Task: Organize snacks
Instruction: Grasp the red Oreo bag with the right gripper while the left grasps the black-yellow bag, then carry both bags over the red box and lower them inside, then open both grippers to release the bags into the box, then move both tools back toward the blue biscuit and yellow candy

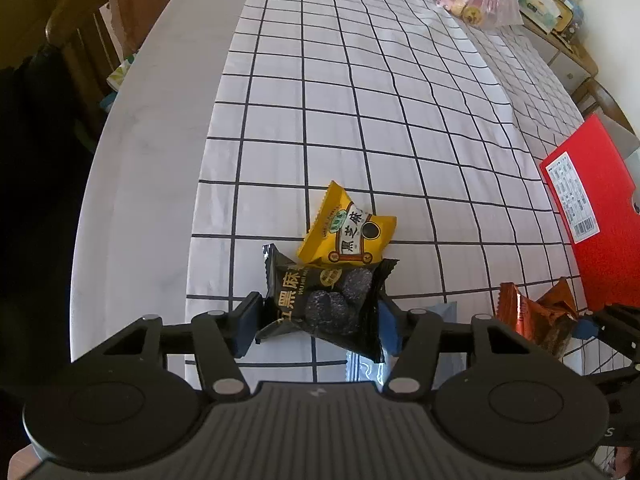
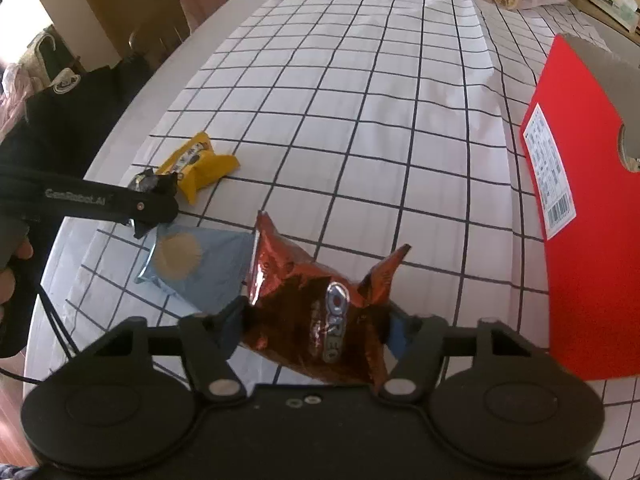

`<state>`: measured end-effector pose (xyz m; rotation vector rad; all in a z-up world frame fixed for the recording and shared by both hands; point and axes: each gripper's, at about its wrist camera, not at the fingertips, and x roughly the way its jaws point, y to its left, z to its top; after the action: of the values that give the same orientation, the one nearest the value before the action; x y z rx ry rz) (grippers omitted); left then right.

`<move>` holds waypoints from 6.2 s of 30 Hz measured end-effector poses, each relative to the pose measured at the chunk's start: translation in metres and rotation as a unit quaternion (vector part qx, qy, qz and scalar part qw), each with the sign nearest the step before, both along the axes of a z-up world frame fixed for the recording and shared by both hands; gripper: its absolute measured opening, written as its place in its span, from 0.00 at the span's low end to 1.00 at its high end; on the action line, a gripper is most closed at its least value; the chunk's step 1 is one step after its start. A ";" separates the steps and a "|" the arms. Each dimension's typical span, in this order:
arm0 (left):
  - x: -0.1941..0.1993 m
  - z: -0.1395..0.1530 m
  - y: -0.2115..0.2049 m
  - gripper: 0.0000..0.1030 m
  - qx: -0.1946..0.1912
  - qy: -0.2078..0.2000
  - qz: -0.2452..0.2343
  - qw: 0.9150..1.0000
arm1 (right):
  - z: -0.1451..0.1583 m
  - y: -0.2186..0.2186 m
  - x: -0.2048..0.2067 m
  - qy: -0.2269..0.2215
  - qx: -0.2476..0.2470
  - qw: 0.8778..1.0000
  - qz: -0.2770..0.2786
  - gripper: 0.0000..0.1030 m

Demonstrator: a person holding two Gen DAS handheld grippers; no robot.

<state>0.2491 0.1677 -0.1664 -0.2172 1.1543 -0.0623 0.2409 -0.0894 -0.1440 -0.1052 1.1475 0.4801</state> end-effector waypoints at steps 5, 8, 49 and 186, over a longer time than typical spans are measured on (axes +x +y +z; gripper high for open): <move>-0.005 0.002 0.004 0.55 -0.005 -0.002 0.012 1.000 | 0.006 -0.006 -0.005 -0.005 0.010 1.000 -0.009 0.57; -0.010 0.003 0.006 0.55 -0.008 -0.003 0.018 1.000 | 0.012 -0.010 -0.009 -0.010 0.015 1.000 -0.013 0.57; -0.036 0.151 -0.173 0.56 -0.004 -0.126 -0.070 0.989 | 0.139 -0.190 -0.027 -0.145 0.069 0.983 -0.091 0.58; -0.058 0.135 -0.115 0.74 0.041 -0.149 -0.018 0.988 | 0.128 -0.111 -0.031 -0.166 0.107 0.980 0.018 1.00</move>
<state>0.1908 0.0532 -0.0310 -0.1097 0.8606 -0.0774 0.2095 -0.2004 -0.0155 -0.0175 0.7637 0.5904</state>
